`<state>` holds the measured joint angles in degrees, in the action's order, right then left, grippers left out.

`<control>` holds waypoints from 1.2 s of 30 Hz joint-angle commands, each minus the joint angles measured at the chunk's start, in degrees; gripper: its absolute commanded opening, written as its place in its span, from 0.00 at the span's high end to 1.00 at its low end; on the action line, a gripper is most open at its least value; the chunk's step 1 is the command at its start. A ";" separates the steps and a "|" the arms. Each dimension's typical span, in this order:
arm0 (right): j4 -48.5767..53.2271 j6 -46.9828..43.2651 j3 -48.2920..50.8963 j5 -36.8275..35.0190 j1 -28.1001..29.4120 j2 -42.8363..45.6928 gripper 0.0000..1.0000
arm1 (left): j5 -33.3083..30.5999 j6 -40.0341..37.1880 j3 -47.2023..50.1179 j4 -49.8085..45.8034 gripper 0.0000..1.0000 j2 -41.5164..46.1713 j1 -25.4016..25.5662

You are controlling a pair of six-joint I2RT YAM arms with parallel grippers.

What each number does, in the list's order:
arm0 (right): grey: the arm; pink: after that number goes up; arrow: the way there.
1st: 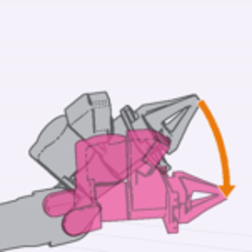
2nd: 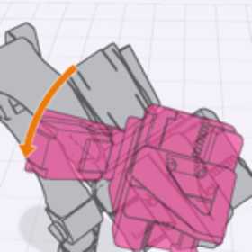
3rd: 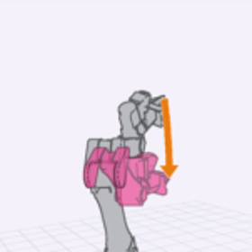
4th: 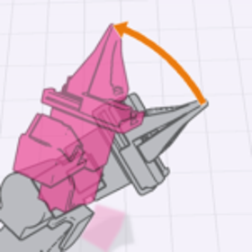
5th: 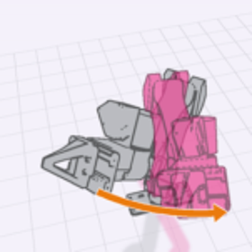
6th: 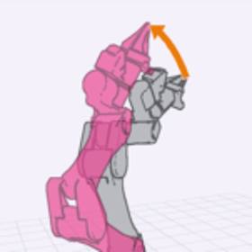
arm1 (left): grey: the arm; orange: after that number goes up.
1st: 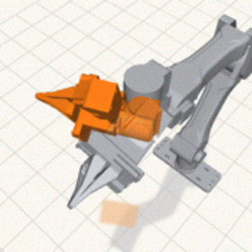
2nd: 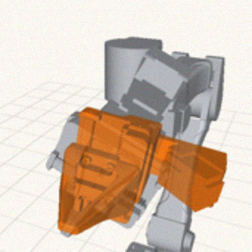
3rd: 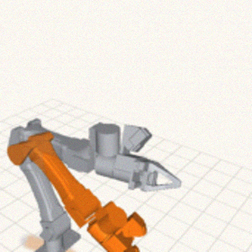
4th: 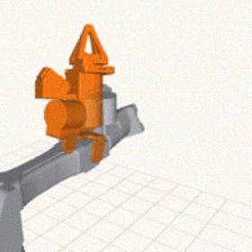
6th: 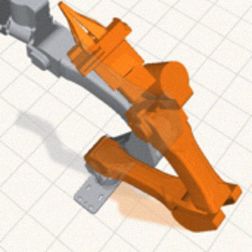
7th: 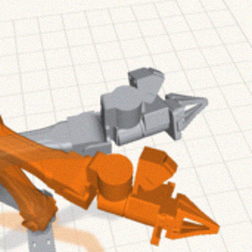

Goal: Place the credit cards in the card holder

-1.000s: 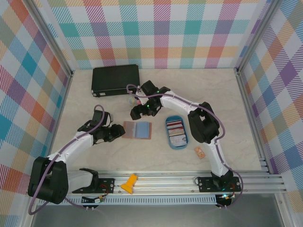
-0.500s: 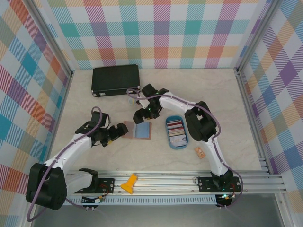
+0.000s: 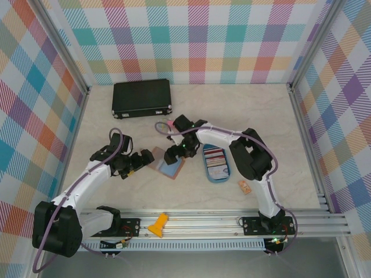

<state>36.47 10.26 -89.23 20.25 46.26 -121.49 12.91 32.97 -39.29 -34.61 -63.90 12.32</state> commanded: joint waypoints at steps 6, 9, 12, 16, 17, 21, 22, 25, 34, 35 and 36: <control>-1.56 9.00 0.60 2.35 6.78 7.18 0.13 | 3.20 -0.40 -0.89 -1.74 0.00 -0.93 -2.86; -4.69 10.04 1.65 2.16 2.11 9.98 0.13 | 3.76 -0.29 0.04 -2.04 0.01 -0.74 -3.47; -4.28 6.24 -1.22 2.92 -1.18 8.20 0.13 | 5.12 0.49 1.26 -1.60 0.02 -0.43 -4.13; -1.25 1.04 -8.91 7.48 -4.33 1.94 0.20 | 7.92 2.57 3.63 0.58 0.04 -0.52 -4.20; -0.80 0.43 -10.33 8.71 -5.05 0.64 0.22 | 8.17 2.91 4.01 0.73 0.04 -0.41 -4.19; -0.68 1.77 -13.61 12.25 -8.54 -2.71 0.38 | 8.70 2.87 4.92 1.18 0.05 0.60 -4.23; -0.45 1.49 -14.48 12.15 -8.96 -3.45 0.40 | 8.62 2.67 5.03 1.00 0.05 0.54 -4.21; 3.52 -1.78 -19.27 12.30 -9.16 -6.97 0.45 | 8.21 2.45 5.09 0.25 0.06 0.36 -4.22; 5.28 -3.22 -25.20 14.35 -9.24 -14.12 0.49 | 7.31 2.10 5.06 -1.41 0.07 2.21 -4.23; 5.42 -3.52 -25.91 15.18 -9.15 -14.78 0.50 | 7.31 2.00 4.92 -1.50 0.07 2.10 -4.21; 5.68 -3.88 -26.71 16.15 -9.17 -15.31 0.52 | 7.19 1.95 4.86 -1.51 0.07 1.96 -4.23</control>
<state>40.51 8.47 -113.19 32.51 36.88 -135.55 20.05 35.14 -34.33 -34.44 -62.39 8.84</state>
